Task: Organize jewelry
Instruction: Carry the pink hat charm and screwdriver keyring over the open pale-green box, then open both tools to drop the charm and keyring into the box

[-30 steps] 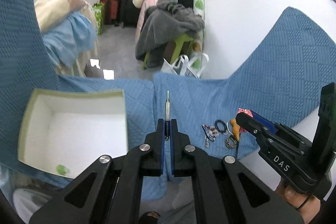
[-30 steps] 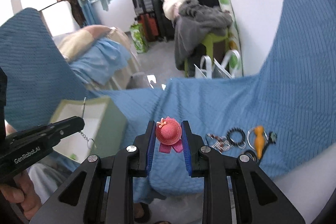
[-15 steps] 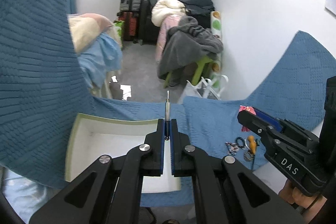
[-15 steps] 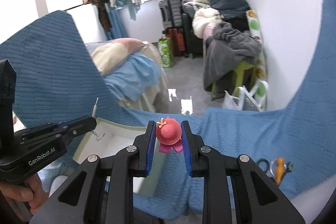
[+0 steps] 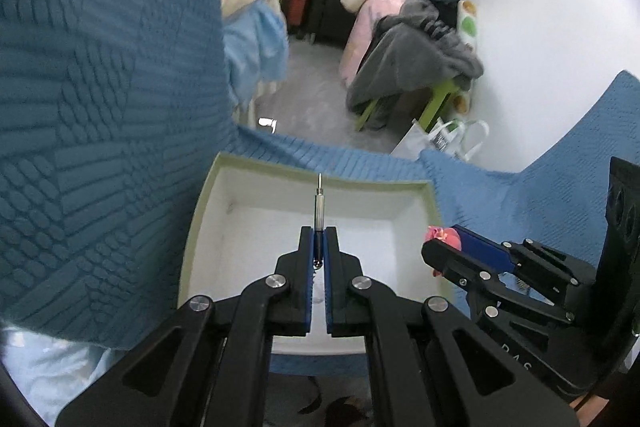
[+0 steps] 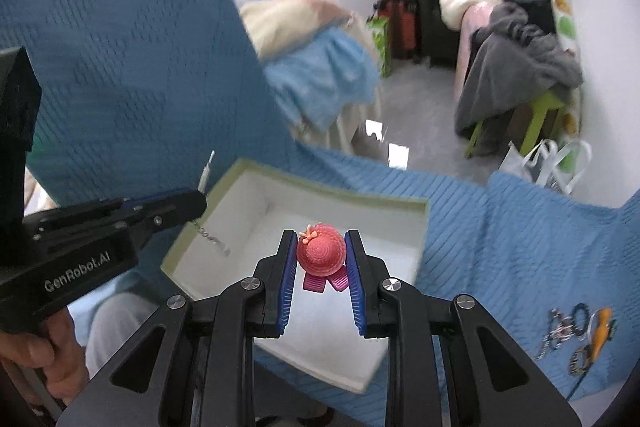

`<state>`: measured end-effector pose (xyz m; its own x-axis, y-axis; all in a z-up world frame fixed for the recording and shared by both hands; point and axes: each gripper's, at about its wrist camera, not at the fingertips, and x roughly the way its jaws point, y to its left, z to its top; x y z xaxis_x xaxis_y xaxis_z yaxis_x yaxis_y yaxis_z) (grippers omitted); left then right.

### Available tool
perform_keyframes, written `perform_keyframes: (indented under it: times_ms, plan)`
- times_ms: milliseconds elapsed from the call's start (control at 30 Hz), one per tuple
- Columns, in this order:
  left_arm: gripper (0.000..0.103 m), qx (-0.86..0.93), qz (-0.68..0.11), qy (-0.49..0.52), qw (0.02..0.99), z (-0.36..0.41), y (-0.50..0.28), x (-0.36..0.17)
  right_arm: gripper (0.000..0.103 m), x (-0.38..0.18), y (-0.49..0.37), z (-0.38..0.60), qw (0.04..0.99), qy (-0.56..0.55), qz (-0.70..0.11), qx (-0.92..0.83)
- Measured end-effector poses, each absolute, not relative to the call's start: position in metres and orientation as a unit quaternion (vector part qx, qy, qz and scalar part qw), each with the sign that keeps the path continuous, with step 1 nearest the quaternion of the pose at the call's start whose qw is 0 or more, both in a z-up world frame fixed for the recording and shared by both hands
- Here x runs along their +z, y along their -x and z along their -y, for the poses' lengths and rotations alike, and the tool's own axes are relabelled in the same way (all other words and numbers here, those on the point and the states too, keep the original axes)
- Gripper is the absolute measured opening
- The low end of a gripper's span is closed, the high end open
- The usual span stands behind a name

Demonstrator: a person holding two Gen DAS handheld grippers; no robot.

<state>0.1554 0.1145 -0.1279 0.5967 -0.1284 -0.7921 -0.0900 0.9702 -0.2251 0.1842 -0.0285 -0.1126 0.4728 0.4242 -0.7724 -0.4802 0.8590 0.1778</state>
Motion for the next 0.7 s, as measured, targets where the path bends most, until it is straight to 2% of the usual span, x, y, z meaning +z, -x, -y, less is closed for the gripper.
perform_keyframes:
  times_ms: [333, 700]
  plan:
    - [0.004, 0.003, -0.497, 0.154, 0.854, -0.137, -0.155, -0.180, 0.022, -0.162, -0.186, 0.004, 0.829, 0.065, -0.490, 0.261]
    - [0.004, 0.008, -0.500, 0.160, 0.851, -0.140, -0.150, -0.178, 0.022, -0.171, -0.183, 0.002, 0.821, 0.075, -0.501, 0.261]
